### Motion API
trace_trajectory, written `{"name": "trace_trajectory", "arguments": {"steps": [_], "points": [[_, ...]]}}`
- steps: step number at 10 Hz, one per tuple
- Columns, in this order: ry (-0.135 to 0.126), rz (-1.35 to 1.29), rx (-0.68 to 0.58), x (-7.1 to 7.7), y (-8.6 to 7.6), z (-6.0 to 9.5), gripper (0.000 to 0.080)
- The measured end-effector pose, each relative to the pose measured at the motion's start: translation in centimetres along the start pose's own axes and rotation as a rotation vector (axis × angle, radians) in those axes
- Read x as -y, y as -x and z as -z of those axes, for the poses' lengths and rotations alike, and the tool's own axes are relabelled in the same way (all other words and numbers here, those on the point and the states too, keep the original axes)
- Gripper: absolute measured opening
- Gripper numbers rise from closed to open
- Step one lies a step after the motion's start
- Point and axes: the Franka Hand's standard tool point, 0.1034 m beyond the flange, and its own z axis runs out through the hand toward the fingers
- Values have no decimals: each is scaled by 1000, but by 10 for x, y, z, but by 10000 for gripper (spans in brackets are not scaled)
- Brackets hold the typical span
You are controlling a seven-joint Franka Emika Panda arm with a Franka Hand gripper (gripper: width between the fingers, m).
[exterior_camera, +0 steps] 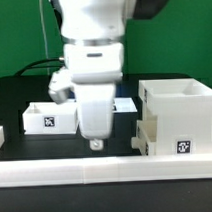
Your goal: Assemble drawer
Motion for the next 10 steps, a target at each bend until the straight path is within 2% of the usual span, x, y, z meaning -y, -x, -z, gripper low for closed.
{"name": "trace_trajectory", "arguments": {"steps": [1,4,6,10], "points": [[29,-12,1,9,9,8,649],[76,-87,2,57,33,27,649],[62,-68,5,80,52,29,649],[60,-223,-1,80,50,28,649]]}}
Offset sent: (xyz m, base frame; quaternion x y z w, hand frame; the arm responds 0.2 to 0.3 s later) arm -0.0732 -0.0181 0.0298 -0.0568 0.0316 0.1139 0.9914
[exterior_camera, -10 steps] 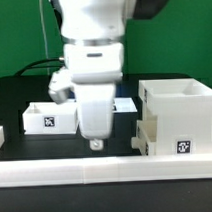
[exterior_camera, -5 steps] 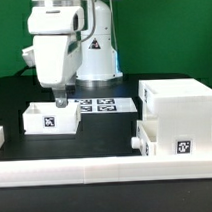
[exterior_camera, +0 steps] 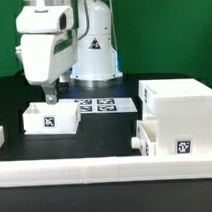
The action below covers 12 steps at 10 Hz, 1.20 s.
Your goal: Assemble drawer
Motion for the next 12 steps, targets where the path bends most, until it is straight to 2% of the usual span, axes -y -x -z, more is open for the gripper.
{"name": "trace_trajectory", "arguments": {"steps": [2,6,8,12], "points": [[2,-155,-1,1,0,-1,649],[21,-569,-13,29,0,-12,649],[12,-677,-11,40,-2,-17,649],[-4,-965,-29,42,-6,-18,649]]}}
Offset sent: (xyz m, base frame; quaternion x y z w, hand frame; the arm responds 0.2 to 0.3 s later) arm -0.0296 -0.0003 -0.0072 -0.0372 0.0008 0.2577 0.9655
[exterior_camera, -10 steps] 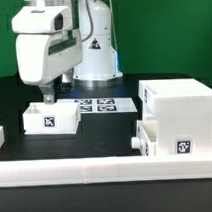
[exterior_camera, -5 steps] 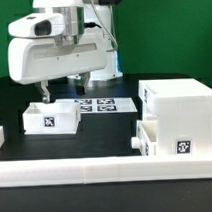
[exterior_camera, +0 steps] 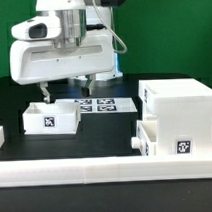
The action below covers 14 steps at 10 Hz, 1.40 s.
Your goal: Assemble drawer
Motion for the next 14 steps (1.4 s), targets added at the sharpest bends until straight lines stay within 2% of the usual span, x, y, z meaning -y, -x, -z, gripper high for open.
{"name": "trace_trajectory", "arguments": {"steps": [3,5,9,12,14], "points": [[-13,-177,0,5,16,-10,649],[-15,-182,3,13,29,-20,649],[-20,-284,11,26,36,-40,649],[-19,-272,3,28,39,-54,649],[-24,-266,16,35,44,-59,649]]}}
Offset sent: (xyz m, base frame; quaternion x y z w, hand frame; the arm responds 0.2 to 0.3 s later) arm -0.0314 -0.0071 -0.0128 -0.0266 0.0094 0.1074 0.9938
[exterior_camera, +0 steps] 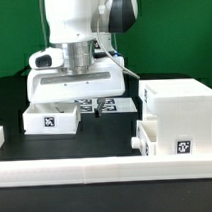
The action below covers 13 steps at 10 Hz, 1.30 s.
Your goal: Assemble drawer
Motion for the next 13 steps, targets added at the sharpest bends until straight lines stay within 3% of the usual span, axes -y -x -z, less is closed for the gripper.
{"name": "trace_trajectory", "arguments": {"steps": [1,3,4,5,6,10,13], "points": [[-1,3,3,1,1,-1,649],[0,16,1,0,1,-1,399],[0,20,1,0,1,-1,399],[0,23,1,0,1,-1,195],[0,24,1,0,1,-1,73],[0,36,-2,5,-3,3,42],[-8,78,10,20,-21,20,42]]}}
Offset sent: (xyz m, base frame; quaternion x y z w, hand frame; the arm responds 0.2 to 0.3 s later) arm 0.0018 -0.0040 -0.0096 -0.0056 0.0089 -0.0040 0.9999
